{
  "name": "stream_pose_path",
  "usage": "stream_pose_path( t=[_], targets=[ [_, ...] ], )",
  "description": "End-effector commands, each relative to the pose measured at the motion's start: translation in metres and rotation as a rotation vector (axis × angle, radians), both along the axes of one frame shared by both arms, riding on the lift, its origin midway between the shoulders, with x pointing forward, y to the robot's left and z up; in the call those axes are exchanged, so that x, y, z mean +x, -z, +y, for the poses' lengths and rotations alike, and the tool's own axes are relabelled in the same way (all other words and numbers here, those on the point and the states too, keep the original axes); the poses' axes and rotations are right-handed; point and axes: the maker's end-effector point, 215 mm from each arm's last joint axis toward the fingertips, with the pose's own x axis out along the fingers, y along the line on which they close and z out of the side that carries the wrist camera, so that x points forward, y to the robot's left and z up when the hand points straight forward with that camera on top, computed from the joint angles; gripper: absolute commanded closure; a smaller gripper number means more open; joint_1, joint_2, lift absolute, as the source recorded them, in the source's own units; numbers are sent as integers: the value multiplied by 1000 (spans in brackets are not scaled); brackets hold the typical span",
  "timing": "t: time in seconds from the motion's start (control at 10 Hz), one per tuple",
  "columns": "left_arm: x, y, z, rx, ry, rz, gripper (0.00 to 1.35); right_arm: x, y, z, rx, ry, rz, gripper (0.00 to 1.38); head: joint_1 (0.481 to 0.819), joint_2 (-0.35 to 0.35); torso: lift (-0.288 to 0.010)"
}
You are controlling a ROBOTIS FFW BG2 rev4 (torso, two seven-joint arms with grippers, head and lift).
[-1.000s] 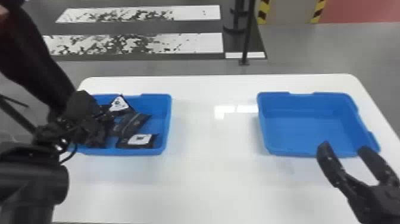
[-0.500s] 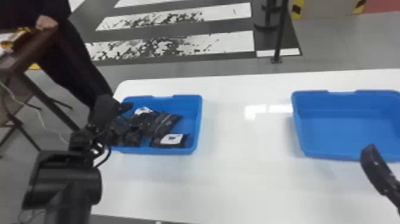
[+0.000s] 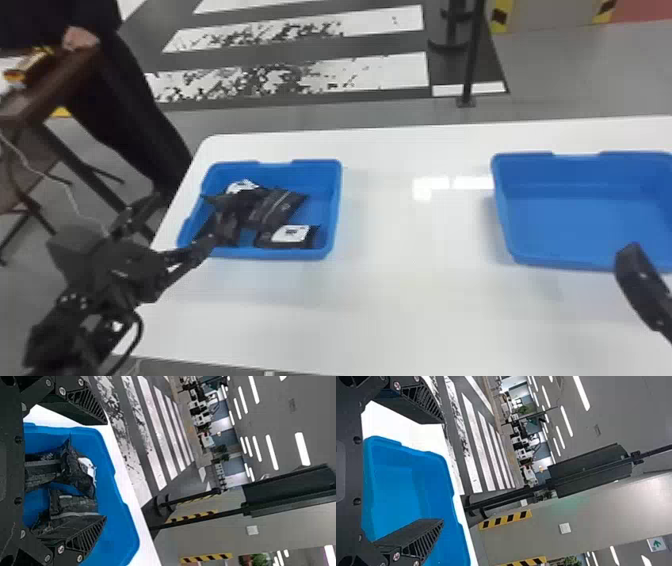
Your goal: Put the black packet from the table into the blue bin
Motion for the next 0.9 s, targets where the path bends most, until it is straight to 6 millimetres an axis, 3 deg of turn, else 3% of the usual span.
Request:
stream_pose_path(
  t=[0.0, 0.2, 0.4, 0.8],
  targets=[
    [-29, -14, -25, -99, 18, -63, 202, 0, -1, 0, 2, 1, -1, 131, 695, 212, -110],
    [-65, -35, -40, -195, -41, -131, 205, -3, -2, -2, 2, 4, 1, 131, 695, 191, -110],
    [-85, -55, -39, -247, -95, -193, 205, -5, -3, -3, 0, 4, 1, 131, 695, 174, -110],
    [-78, -58, -48, -281, -95, -209, 205, -5, -4, -2, -5, 4, -1, 131, 695, 168, -110]
  ],
)
